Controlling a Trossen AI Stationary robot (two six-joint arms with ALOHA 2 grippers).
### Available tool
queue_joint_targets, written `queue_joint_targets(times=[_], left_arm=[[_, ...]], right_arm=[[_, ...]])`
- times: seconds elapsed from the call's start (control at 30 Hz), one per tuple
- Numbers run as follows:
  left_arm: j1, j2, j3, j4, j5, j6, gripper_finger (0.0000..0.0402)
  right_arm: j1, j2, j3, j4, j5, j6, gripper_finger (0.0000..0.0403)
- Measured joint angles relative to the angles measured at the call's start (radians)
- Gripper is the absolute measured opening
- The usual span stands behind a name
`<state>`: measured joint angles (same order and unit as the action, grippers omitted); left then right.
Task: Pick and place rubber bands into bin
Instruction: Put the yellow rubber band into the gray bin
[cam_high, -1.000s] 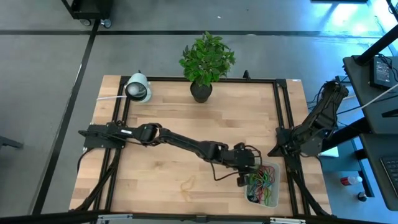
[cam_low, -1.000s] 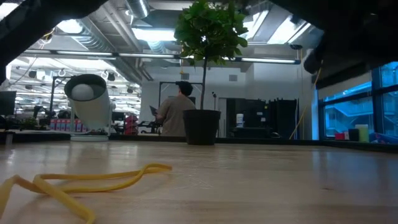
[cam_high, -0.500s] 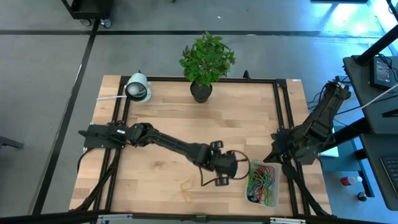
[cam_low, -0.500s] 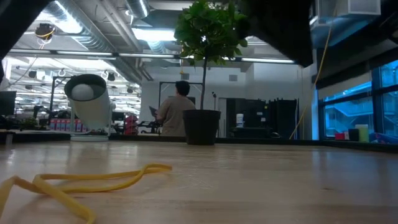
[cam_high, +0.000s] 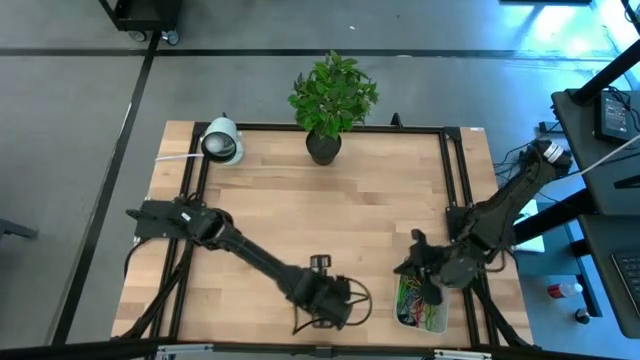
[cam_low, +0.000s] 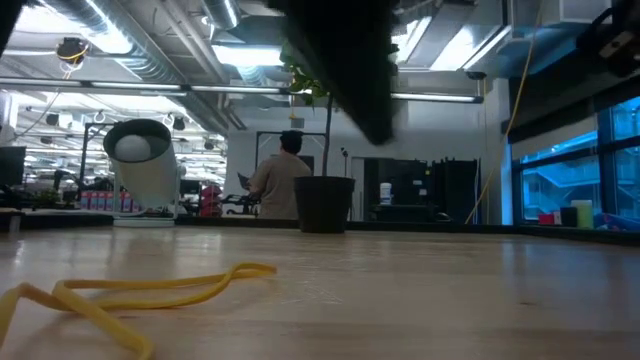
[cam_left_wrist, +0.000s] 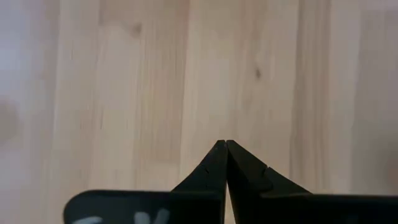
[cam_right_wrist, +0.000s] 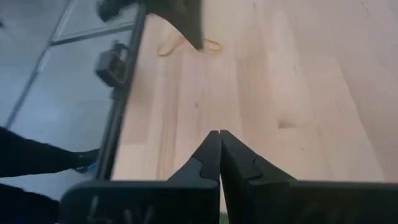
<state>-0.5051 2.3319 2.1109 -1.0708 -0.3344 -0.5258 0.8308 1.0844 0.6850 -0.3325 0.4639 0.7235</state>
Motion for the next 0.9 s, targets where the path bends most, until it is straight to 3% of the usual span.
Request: queue_joint_targets(times=[0.23,0.47,0.6,0.73,0.9], left_arm=[[-0.083,-0.223,-0.320,0.069,-0.025,-0.097,0.0001],[-0.166,-0.518,-0.743,0.349,-0.038,-0.203,0.0001],[-0.199,-0.647,-0.936,0.486,-0.039,-0.249,0.0001],[-0.231,-0.750,-1.076,0.611,-0.045,-0.264,0.0001],[-0.267,-0.817,-1.178,0.643,-0.049,-0.325,0.0001]], right_arm=[[-0.076,0.227,0.194,0.000,-0.010,-0.058,0.0001],[-0.165,0.500,0.483,-0.046,-0.061,-0.206,0.0001],[-0.210,0.653,0.636,-0.130,-0.067,-0.214,0.0002],[-0.248,0.794,0.747,-0.127,-0.066,-0.255,0.0017],[-0.283,0.961,0.858,-0.133,-0.093,-0.287,0.0048]])
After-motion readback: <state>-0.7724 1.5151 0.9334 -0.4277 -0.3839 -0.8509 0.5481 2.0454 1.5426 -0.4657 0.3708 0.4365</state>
